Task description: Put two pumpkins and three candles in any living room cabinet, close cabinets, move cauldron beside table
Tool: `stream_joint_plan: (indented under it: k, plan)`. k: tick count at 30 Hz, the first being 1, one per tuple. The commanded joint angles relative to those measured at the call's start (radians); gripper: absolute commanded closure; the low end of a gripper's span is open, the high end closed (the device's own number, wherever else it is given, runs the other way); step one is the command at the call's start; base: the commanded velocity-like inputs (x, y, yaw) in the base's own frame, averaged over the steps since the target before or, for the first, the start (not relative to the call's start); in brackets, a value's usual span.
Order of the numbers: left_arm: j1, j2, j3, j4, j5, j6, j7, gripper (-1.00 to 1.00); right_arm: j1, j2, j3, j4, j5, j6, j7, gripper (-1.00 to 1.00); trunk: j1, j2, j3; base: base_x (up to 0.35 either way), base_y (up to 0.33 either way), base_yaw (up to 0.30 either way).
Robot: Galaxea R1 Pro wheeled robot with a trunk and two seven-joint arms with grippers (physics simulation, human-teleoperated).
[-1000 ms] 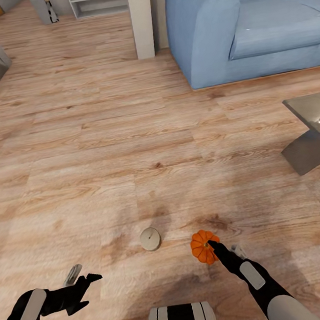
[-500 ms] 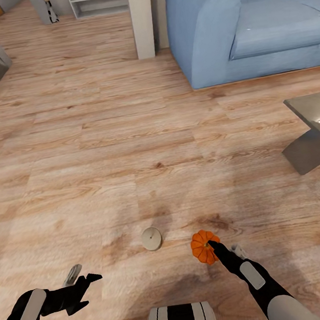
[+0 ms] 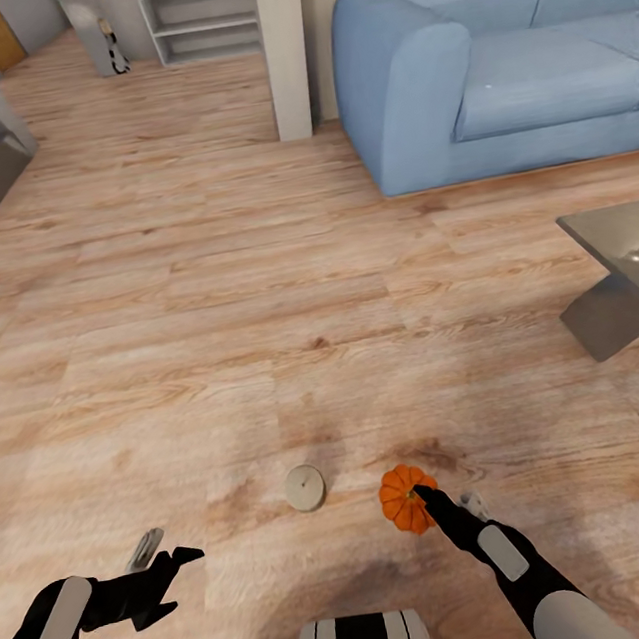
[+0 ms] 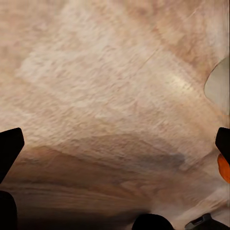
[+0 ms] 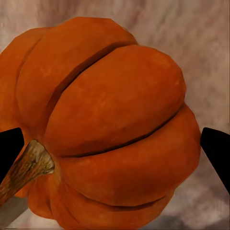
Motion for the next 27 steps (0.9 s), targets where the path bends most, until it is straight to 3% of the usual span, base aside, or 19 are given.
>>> stream_joint_plan:
  k: [1,6,22,23,27]
  plan:
    - [0.0,0.0,0.0,0.0,-0.001,0.001,0.0,-1.0,0.0,0.0,-0.001,0.0,0.001,0.003,-0.001,1.0,0.0,0.0,0.004,0.0,0.0,0.0]
    - [0.0,0.0,-0.001,0.0,-0.001,0.005,0.0,-1.0,0.0,0.0,-0.007,-0.003,0.001,0.036,-0.002,1.0,-0.003,0.001,0.023,-0.186,0.0,0.0]
    - [0.0,-0.001,-0.001,0.0,-0.001,0.005,0.0,-1.0,-0.001,0.0,-0.007,-0.011,0.001,0.041,-0.002,1.0,-0.01,0.005,0.085,-0.083,0.0,0.0]
    - [0.0,-0.001,-0.001,0.0,-0.001,0.005,0.001,-1.0,-0.003,0.0,-0.01,-0.014,0.001,0.097,-0.004,1.0,-0.01,0.005,0.089,-0.013,0.0,0.0]
    - [0.0,-0.001,-0.002,0.0,-0.001,0.005,0.001,-1.0,-0.002,0.0,-0.01,-0.032,0.002,0.121,-0.004,1.0,-0.012,0.006,0.105,-0.1,0.0,0.0]
